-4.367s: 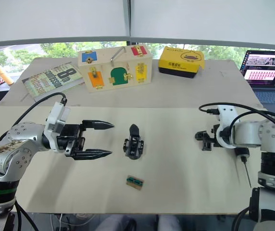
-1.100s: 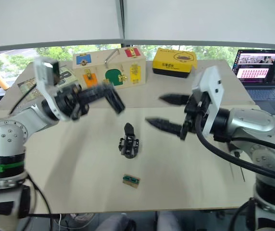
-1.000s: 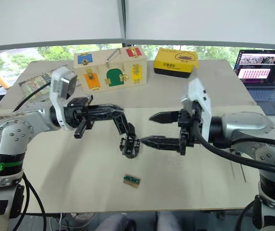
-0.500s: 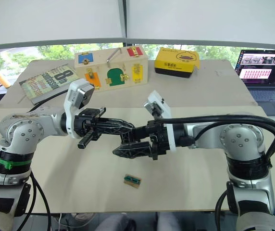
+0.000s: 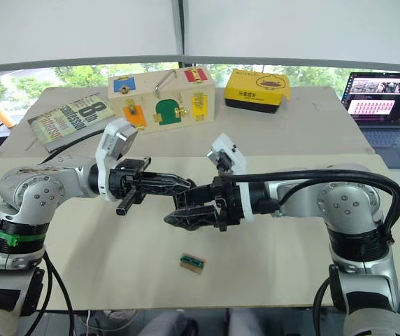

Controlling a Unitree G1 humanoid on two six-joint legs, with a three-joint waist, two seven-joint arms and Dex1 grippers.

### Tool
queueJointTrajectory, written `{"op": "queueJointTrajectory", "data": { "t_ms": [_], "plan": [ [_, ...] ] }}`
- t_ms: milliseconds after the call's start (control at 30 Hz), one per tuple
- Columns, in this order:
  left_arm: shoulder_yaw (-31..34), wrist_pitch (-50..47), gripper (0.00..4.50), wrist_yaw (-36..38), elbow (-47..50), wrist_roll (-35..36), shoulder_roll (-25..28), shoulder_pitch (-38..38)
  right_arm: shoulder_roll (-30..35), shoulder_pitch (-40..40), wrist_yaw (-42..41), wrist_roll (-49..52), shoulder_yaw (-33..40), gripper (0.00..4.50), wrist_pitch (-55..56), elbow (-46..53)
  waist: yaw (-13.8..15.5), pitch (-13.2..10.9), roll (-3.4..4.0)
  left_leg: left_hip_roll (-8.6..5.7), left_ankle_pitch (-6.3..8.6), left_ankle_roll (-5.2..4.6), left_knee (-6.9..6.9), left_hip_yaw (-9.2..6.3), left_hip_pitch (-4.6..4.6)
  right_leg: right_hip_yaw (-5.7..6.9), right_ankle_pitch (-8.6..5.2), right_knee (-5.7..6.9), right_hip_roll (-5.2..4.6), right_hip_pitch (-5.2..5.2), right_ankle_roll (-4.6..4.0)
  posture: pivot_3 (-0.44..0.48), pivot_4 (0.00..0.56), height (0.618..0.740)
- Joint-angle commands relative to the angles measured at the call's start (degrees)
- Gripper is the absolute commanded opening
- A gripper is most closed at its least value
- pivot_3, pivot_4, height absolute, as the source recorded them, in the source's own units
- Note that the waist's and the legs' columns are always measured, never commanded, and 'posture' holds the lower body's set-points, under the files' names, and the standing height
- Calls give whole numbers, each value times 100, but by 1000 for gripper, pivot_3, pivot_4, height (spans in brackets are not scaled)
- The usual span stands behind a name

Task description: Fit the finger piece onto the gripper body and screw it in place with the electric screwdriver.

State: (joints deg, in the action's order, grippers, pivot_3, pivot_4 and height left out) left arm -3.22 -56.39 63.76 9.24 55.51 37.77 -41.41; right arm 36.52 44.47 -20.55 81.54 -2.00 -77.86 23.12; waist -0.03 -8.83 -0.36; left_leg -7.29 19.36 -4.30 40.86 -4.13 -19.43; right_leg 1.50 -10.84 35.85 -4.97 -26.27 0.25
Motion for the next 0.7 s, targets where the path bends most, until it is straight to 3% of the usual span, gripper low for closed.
{"op": "queueJointTrajectory", "data": {
  "t_ms": [33, 200, 400, 433, 500, 700],
  "plan": [
    [187, -2, 0, -110, 64, 22, -78, -20, -75, 7, -44, 87, 10, 2315, 163, 218, -2, 0, 0, 0, 0, 0, 0, 0, 0, 0, 0, 0, 0, 0, 0, 0, 150, 740],
    [434, -166, 0, -353, -27, 233, -287, -131, -140, -66, -61, -13, 9, 558, 222, 270, -2, 0, 0, 1, 0, 0, 0, 0, 0, 0, 0, 1, 1, 0, 0, 0, 150, 740],
    [659, 9, 0, -131, 117, 399, -301, -98, -90, -178, -305, -166, 51, 411, 399, 423, -4, 0, 0, 1, 0, 0, 0, 0, 0, 0, 0, 1, 1, -1, 0, 0, 150, 740],
    [656, 11, 729, -184, 115, 329, -265, -116, -60, -203, -383, -198, 70, 411, 451, 465, -4, 0, 0, 1, 0, 0, 0, 0, 1, 0, 0, 1, 1, -1, 0, 0, 150, 740],
    [621, -62, 1266, -68, 172, 312, -113, -136, 25, -265, -613, -375, 95, 409, 626, 599, -2, -1, -2, 1, 0, 0, 0, 0, 0, 0, 0, 0, 1, 0, 0, 0, 150, 740],
    [1042, 936, 4051, 481, 181, -112, 266, -63, 253, -497, -1218, -932, 192, 409, 1075, 746, -2, -1, -2, 1, 0, 0, 1, 0, -1, 1, 0, 0, 1, -1, 0, 0, 150, 740]
  ]
}}
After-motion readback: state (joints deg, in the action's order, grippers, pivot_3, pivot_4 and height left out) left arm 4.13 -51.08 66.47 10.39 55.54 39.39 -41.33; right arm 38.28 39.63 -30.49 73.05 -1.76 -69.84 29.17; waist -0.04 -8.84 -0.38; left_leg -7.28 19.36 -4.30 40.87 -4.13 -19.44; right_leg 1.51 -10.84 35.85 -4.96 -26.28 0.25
